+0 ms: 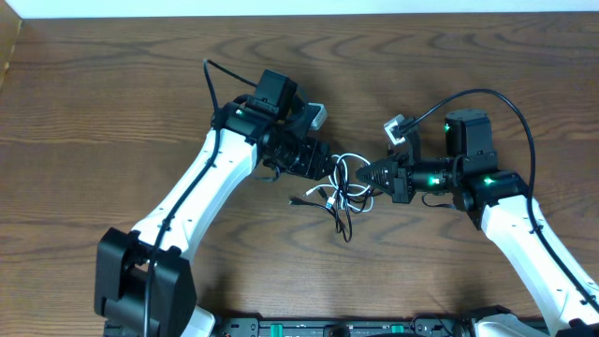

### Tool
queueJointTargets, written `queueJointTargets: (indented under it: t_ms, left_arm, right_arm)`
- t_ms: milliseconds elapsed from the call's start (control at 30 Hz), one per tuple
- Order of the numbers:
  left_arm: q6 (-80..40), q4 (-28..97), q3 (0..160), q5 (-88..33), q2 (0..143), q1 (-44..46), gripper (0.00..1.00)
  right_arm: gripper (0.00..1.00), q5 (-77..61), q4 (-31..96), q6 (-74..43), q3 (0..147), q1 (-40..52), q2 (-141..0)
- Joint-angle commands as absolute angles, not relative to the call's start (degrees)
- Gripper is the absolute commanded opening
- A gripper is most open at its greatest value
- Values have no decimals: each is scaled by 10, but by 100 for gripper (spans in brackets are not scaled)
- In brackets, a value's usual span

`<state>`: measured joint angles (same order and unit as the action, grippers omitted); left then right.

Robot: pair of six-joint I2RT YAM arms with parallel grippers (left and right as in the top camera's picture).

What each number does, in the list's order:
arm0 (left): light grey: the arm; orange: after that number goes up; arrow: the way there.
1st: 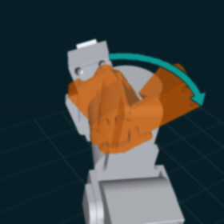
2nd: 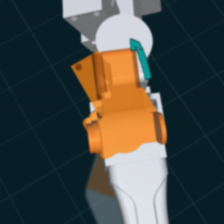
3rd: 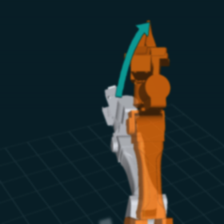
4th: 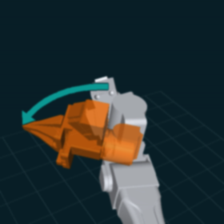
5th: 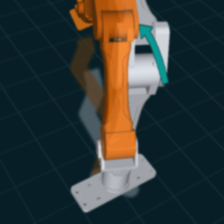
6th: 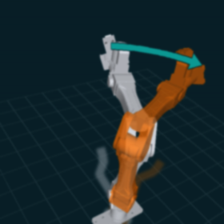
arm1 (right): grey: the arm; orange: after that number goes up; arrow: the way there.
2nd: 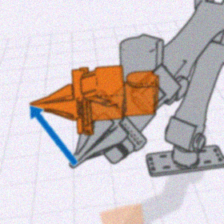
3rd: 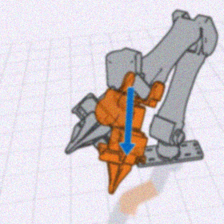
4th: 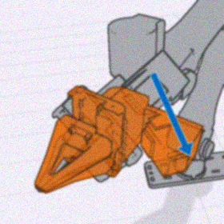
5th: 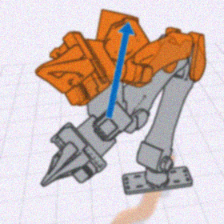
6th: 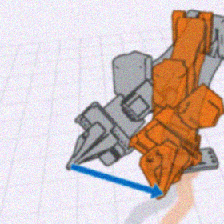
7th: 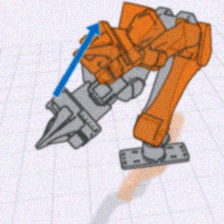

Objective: Untangle cables

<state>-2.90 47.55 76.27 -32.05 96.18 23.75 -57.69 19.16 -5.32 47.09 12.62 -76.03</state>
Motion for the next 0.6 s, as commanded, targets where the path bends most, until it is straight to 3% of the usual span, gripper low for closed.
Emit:
queueJointTargets:
  t_ms: [0, 567]
  left_arm:
    - [-22, 472, 759, -306, 973, 240, 66]
    - [-37, 384, 759, -444, 1031, 258, 66]
  right_arm:
    - [1, -604, 186, -41, 471, 130, -761]
    - [1, -621, 186, -42, 471, 130, -761]
